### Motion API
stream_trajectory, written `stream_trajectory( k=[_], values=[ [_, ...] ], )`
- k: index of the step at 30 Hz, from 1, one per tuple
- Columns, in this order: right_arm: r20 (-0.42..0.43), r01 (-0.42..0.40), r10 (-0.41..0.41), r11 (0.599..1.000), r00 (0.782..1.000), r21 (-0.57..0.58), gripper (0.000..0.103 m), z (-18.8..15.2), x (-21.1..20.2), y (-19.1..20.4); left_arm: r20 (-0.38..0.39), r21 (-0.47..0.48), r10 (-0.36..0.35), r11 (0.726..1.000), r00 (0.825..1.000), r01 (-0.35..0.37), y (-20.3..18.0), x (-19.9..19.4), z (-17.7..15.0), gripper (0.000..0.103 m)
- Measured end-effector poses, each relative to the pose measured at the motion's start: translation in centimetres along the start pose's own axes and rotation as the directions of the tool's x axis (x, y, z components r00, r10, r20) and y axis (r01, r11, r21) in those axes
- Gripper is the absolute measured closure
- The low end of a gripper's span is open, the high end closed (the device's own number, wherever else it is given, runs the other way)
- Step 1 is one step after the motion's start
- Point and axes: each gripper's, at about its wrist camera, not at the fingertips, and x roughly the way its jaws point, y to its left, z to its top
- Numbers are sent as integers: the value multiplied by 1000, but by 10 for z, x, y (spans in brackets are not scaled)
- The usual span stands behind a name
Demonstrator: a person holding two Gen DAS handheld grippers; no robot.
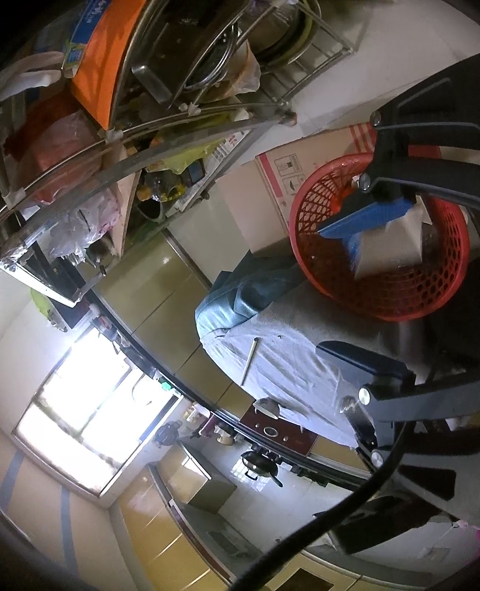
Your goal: Collect trash
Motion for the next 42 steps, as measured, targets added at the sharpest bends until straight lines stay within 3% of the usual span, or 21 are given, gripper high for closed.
stream_trajectory(
  k=[10,18,23,25,27,42],
  values=[
    [2,-3,3,1000,1000,1,41,1,0,-1,2,-11,10,1000,1000,-10,8,-5,-1,30],
    [3,-8,8,1000,1000,-16,41,1,-1,10,35,-27,101,995,994,-100,25,-28,-7,30],
    [-8,-20,19,999,1000,-49,39,-2,2,30,91,-53,181,983,979,-177,42,-55,-11,29],
    [-19,-25,24,997,1000,-71,39,-4,6,41,106,-66,221,974,969,-215,50,-66,-13,19],
    [-25,-32,30,996,999,-88,39,-7,8,51,132,-82,263,964,956,-254,58,-77,-18,16],
    [-42,-62,52,949,998,-310,37,-36,19,156,158,-230,381,911,911,-341,117,-135,-52,16]
  ],
)
